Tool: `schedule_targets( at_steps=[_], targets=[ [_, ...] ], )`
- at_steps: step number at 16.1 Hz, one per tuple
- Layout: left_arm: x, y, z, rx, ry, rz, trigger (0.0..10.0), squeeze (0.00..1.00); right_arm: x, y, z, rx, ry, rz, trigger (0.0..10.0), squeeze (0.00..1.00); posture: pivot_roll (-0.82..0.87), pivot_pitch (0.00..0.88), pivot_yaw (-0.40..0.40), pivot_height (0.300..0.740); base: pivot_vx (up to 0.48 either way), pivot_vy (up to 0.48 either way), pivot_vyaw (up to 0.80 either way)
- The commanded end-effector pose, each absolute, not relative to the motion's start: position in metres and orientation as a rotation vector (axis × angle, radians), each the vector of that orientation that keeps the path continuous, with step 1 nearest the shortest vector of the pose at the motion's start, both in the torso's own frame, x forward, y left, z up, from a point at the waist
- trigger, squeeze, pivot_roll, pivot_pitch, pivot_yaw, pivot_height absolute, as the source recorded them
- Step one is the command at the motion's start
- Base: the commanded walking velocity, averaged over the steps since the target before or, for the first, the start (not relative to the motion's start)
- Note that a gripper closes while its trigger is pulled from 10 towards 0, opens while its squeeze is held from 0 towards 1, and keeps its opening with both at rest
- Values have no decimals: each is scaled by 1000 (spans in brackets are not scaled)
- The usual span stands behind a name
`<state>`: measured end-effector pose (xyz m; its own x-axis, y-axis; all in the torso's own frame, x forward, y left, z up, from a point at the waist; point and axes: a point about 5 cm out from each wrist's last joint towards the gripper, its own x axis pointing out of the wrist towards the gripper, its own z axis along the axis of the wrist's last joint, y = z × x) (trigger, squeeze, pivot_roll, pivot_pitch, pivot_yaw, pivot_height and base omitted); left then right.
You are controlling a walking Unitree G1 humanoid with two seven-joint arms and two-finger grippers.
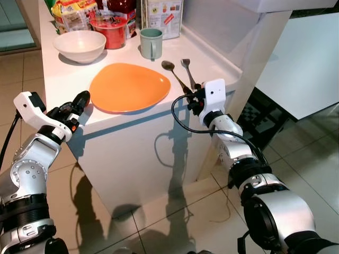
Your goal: Setting the table
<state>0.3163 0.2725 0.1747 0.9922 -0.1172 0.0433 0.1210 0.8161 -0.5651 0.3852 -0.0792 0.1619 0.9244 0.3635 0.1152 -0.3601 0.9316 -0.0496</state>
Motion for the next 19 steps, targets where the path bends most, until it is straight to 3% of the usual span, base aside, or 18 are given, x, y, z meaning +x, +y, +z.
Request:
schedule_targets(
  at_steps=[1, 6, 10, 14, 19],
  targets=[
    [313, 264, 144, -658, 138, -110, 10000, 0, 384, -82, 158, -44, -118, 368, 10000, 0, 203, 46, -56, 740, 0, 0, 0],
    [321, 237, 145, -573, 194, -224, 10000, 0, 384, -80, 159, -47, -123, 373, 10000, 0, 200, 50, -56, 740, 0, 0, 0],
    [323, 212, 169, -334, 137, -346, 10000, 0, 382, -81, 156, -49, -123, 367, 10000, 0, 200, 50, -56, 740, 0, 0, 0],
    [321, 205, 192, -107, 84, -348, 10000, 0, 382, -81, 154, -51, -118, 363, 10000, 0, 199, 61, -39, 740, 0, 0, 0],
    [323, 208, 188, -91, 110, -310, 10000, 0, 381, -77, 154, -50, -119, 374, 10000, 0, 203, 64, -41, 740, 0, 0, 0]
  ],
)
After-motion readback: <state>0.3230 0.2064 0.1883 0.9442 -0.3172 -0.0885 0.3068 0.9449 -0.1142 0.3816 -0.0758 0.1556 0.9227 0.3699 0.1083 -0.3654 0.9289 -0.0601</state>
